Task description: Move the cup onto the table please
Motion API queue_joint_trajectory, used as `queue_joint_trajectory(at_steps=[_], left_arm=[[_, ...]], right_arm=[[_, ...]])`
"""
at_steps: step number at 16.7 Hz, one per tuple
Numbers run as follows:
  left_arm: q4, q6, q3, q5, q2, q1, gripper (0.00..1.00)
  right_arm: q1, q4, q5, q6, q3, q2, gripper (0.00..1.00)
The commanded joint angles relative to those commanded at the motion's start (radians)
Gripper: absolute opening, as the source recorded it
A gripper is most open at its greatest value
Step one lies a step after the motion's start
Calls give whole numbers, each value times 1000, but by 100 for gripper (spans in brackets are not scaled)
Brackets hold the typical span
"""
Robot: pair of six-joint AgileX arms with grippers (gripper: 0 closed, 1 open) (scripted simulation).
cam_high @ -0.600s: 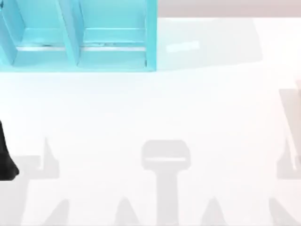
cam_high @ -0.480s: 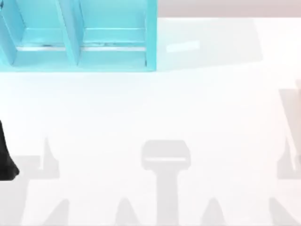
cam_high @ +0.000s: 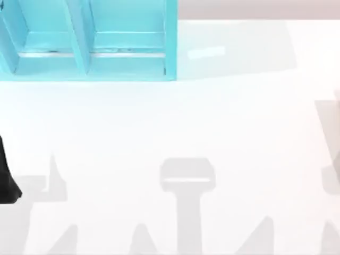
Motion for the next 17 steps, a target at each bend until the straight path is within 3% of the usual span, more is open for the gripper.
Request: queue_joint_trajectory(at_steps=[11, 17], left_arm=[[0, 0, 0, 0, 0, 0, 100], [0, 0, 0, 0, 0, 0, 100]], right_arm=[[-331, -669, 3, -320, 728, 890, 100], [-457, -923, 1, -440, 1001, 1228, 100]])
